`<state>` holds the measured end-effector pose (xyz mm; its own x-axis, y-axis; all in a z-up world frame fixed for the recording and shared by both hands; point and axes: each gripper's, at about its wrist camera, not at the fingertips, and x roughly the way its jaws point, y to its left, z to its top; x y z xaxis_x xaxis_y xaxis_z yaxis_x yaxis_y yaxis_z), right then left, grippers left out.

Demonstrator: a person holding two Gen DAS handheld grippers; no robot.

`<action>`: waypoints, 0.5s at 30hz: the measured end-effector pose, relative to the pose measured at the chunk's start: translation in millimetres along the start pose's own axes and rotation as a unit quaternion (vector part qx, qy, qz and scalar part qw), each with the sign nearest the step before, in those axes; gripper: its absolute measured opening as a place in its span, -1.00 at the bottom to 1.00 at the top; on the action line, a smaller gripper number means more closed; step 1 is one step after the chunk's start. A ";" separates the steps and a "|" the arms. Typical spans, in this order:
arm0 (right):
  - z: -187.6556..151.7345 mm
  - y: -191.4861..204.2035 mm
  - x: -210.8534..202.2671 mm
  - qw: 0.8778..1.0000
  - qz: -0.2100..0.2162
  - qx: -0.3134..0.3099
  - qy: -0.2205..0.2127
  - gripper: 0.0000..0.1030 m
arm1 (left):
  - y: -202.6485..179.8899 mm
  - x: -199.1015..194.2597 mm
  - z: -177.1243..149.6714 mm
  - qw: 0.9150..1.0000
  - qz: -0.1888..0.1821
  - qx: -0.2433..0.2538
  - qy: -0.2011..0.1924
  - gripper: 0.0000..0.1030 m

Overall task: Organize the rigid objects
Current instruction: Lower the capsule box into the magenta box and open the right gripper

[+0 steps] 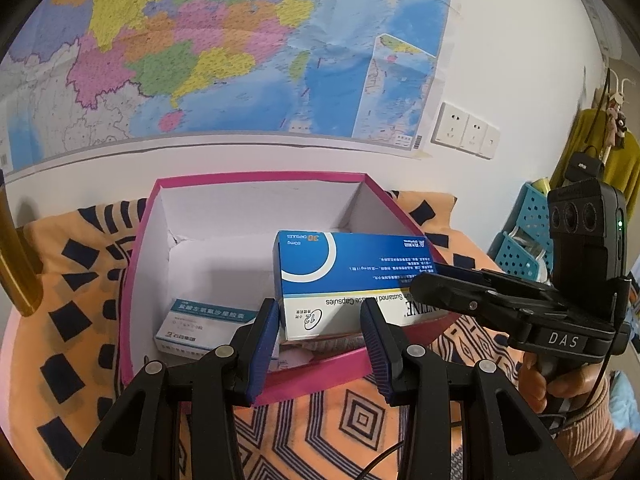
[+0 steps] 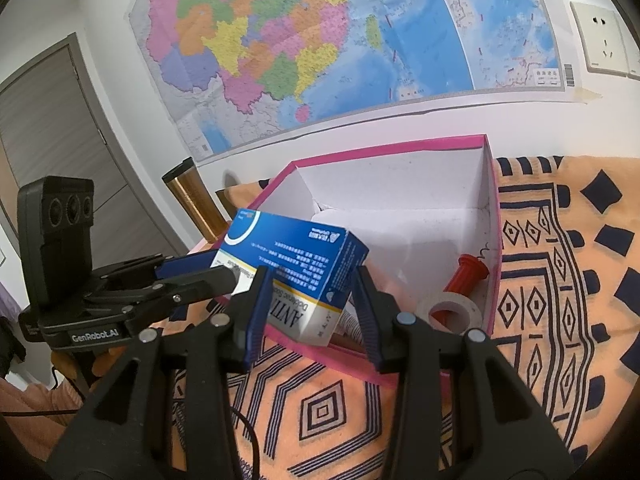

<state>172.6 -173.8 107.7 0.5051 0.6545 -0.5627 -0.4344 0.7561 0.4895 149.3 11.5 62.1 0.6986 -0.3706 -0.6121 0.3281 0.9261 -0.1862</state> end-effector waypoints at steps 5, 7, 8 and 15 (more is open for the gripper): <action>0.8 -2.0 6.5 1.000 0.000 0.003 0.005 -0.14 | 4.1 4.5 0.3 1.000 0.002 -0.006 0.003 -0.19; 0.0 -2.1 8.9 1.000 -0.001 0.003 0.007 -0.14 | 5.2 5.9 0.3 1.000 0.003 -0.007 0.005 -0.19; -0.3 -2.1 10.4 1.000 -0.001 0.003 0.009 -0.14 | 5.5 6.0 0.0 1.000 0.004 -0.007 0.005 -0.19; 0.8 -3.7 17.2 1.000 -0.005 0.005 0.015 -0.14 | 9.2 10.5 0.6 1.000 0.007 -0.013 0.010 -0.19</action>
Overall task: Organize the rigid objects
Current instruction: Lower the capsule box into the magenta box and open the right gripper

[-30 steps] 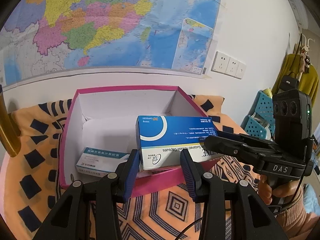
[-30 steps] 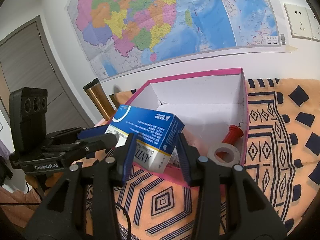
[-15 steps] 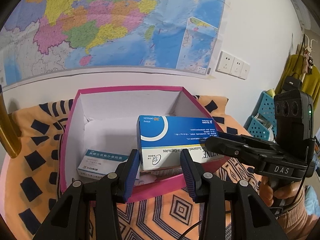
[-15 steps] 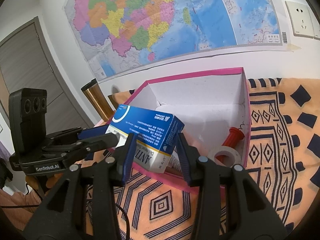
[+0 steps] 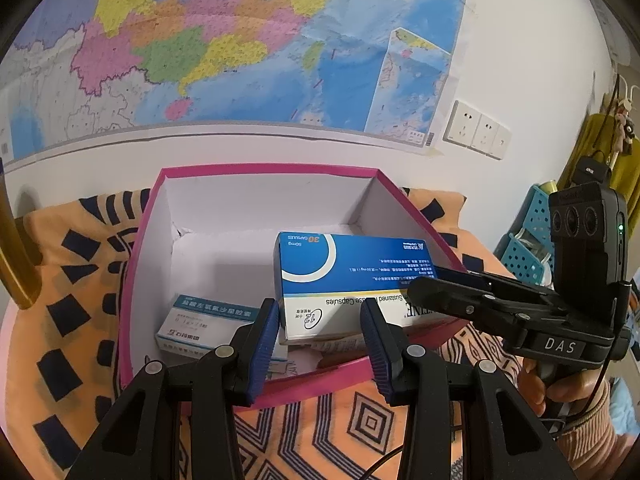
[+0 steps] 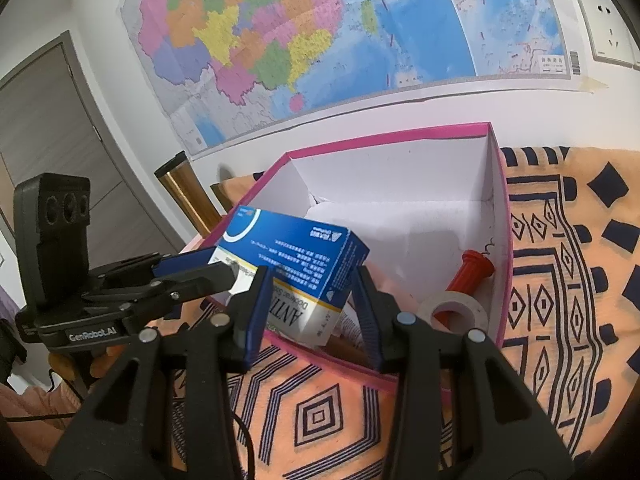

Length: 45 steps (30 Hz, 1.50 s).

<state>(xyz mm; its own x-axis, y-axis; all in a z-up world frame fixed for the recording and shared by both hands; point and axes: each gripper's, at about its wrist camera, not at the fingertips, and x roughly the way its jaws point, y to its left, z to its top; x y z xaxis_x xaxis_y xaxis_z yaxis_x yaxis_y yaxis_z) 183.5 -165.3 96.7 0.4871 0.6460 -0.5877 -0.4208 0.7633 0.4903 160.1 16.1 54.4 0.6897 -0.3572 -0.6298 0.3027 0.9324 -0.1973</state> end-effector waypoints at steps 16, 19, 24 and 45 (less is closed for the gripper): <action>5.4 -4.0 19.1 1.000 -0.016 0.002 0.025 -0.14 | 8.1 16.7 -1.9 1.000 0.007 -0.011 0.020 -0.19; 5.3 -5.0 24.8 0.999 -0.025 0.001 0.034 -0.13 | 10.7 21.8 -3.5 0.999 0.011 -0.015 0.026 -0.19; 5.4 -6.6 32.3 0.999 -0.031 -0.004 0.044 -0.13 | 14.7 27.5 -4.9 0.999 0.010 -0.023 0.035 -0.19; 3.9 -3.4 36.7 0.997 -0.050 -0.018 0.049 -0.09 | 16.7 24.7 -7.5 0.999 0.026 -0.022 0.027 0.13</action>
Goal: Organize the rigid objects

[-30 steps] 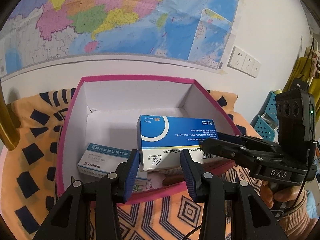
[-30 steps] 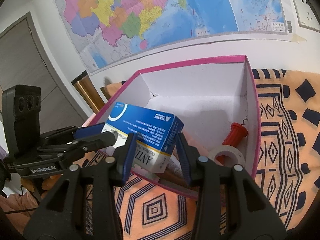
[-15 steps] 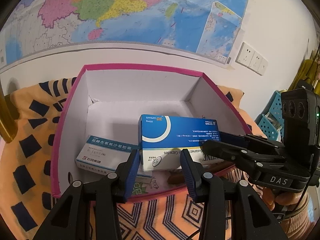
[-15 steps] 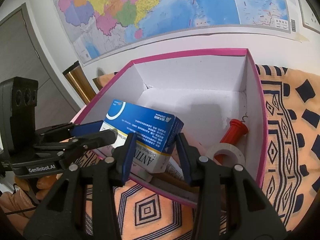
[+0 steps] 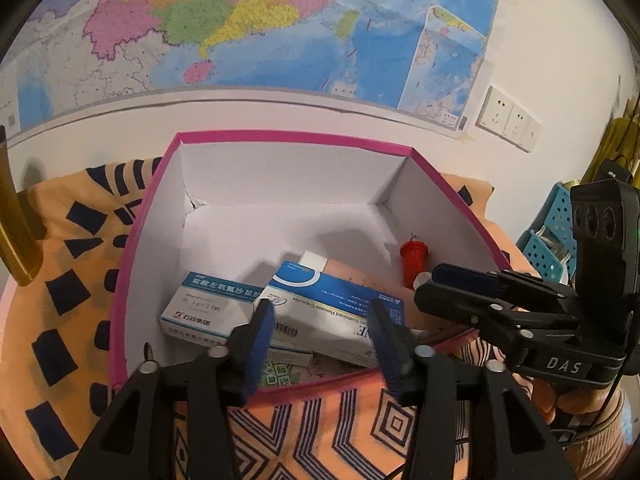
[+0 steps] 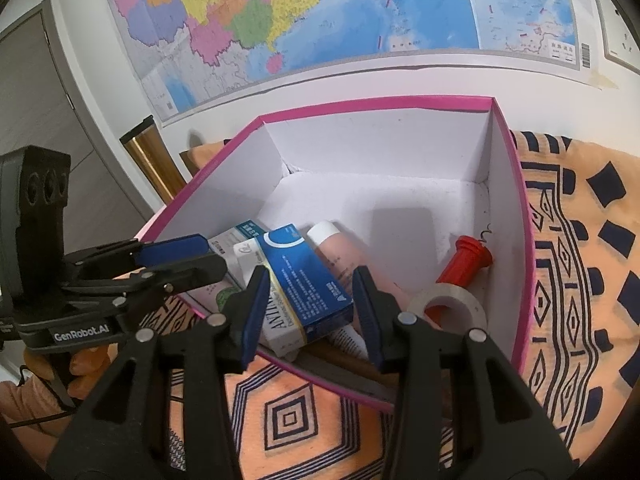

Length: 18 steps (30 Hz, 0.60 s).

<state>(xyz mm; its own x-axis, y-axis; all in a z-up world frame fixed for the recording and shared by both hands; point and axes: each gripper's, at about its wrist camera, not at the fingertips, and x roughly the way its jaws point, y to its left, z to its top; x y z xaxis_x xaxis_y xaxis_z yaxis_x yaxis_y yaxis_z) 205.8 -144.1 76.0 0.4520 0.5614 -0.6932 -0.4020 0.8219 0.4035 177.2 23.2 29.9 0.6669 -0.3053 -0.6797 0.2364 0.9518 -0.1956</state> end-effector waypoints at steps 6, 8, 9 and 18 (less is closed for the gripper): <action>-11.9 10.3 -25.4 0.999 -0.009 -0.014 -0.039 0.24 | -3.9 -29.7 -13.0 0.999 0.008 0.019 -0.049 0.74; -19.3 17.2 -37.2 0.998 -0.016 -0.025 -0.054 0.36 | -5.2 -41.5 -19.7 0.998 0.012 0.023 -0.065 0.87; -23.0 20.5 -42.2 0.997 -0.020 -0.031 -0.061 0.41 | -5.4 -47.6 -23.7 0.997 0.014 0.023 -0.073 1.00; -74.1 41.4 -67.9 0.989 -0.085 -0.065 -0.099 0.95 | 0.5 -65.8 -63.4 0.995 0.059 0.000 -0.079 1.00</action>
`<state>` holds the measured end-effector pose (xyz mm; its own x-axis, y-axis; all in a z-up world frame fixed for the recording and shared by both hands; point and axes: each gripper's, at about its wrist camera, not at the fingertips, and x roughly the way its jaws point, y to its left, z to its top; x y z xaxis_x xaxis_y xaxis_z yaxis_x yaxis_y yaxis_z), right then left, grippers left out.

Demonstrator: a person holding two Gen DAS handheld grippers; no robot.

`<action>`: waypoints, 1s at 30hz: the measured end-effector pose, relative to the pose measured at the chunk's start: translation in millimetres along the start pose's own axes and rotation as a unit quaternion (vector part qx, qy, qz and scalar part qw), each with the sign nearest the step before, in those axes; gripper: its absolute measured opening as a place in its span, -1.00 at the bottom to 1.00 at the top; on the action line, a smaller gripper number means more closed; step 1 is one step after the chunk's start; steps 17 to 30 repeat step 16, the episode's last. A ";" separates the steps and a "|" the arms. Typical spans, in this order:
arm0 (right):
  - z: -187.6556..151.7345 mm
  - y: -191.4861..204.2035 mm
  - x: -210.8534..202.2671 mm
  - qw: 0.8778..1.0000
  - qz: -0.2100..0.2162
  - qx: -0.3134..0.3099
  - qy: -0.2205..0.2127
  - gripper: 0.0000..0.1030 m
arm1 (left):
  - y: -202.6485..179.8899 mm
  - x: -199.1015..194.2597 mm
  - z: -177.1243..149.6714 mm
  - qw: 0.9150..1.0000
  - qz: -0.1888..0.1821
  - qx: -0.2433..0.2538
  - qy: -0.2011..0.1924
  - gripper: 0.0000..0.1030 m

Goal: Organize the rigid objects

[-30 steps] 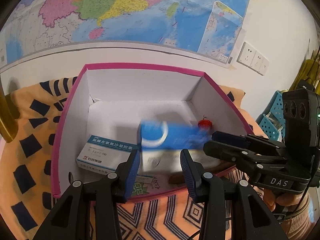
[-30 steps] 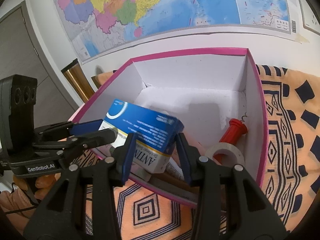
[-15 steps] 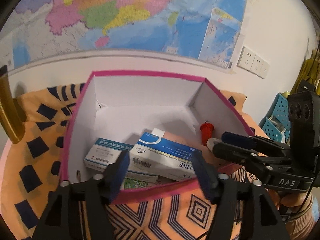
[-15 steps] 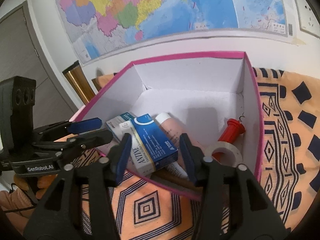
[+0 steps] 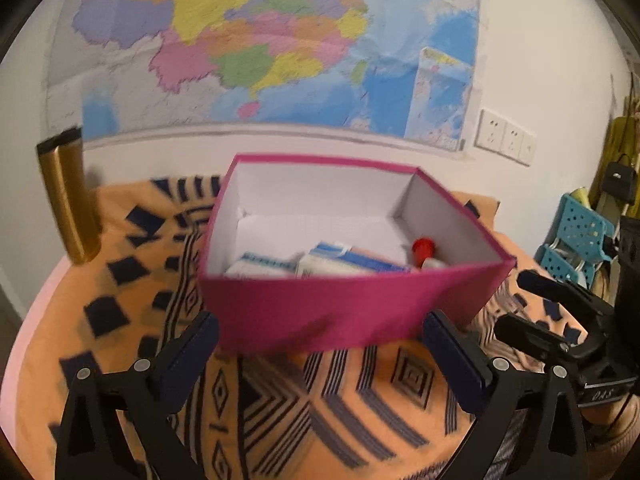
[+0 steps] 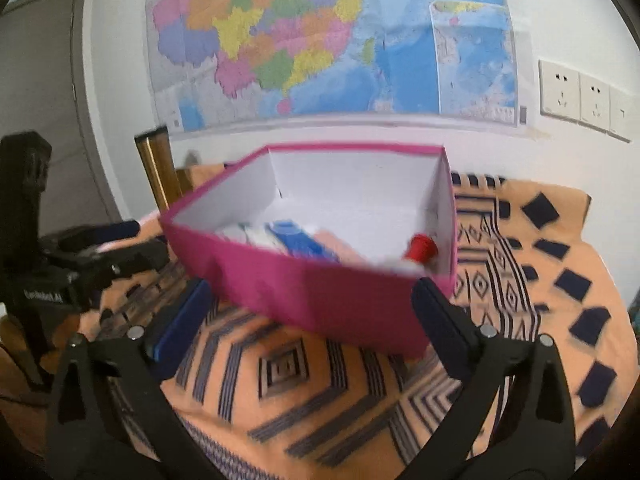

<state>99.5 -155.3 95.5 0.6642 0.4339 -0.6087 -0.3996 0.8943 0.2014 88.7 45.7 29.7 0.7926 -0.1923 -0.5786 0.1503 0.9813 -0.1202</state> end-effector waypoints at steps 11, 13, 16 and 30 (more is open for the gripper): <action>-31.1 18.3 7.6 0.999 0.005 0.000 0.037 0.95 | 0.1 3.0 -28.2 0.998 0.046 -0.012 0.031 1.00; -32.5 20.7 8.1 0.999 0.006 0.000 0.039 0.95 | -4.1 2.0 -30.6 0.998 0.055 0.000 0.031 1.00; -34.3 22.2 7.4 0.999 0.007 0.003 0.041 0.95 | -3.4 4.0 -33.5 0.998 0.051 -0.005 0.041 1.00; -34.3 22.2 7.4 0.999 0.007 0.003 0.041 0.95 | -3.4 4.0 -33.5 0.998 0.051 -0.005 0.041 1.00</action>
